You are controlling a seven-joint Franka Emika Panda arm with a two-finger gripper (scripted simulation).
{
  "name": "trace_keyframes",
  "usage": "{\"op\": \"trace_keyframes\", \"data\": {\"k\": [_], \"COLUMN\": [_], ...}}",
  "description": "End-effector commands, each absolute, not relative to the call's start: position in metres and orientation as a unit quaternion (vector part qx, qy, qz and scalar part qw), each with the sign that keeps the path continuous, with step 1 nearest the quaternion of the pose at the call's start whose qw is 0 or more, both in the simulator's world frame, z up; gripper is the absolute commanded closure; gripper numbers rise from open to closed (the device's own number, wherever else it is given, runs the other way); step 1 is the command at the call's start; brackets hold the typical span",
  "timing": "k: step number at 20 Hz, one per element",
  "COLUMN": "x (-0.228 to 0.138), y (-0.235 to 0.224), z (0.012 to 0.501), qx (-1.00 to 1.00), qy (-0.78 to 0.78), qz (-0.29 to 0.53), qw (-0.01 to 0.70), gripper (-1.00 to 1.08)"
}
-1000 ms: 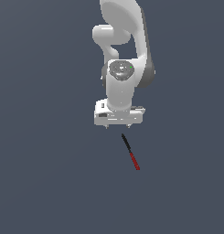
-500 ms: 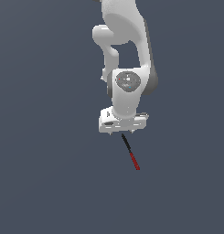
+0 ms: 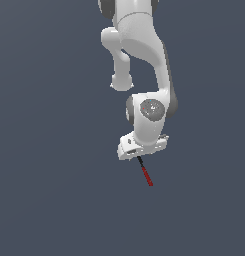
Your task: Pick up the object and move it to a goal position.
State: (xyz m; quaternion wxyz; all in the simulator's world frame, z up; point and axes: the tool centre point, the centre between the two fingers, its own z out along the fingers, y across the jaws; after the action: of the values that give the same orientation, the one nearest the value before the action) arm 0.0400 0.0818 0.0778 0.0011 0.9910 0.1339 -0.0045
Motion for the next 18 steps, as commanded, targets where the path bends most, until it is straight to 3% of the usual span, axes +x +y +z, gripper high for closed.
{"op": "trace_keyframes", "data": {"k": [1,18], "x": [0.044,0.047], "y": [0.088,0.095], "z": [0.069,0.030], "qx": [0.989,0.987], "qy": [0.147,0.160], "qz": [-0.002,0.000], "qw": [0.001,0.000], "gripper": [-0.92,-0.92]}}
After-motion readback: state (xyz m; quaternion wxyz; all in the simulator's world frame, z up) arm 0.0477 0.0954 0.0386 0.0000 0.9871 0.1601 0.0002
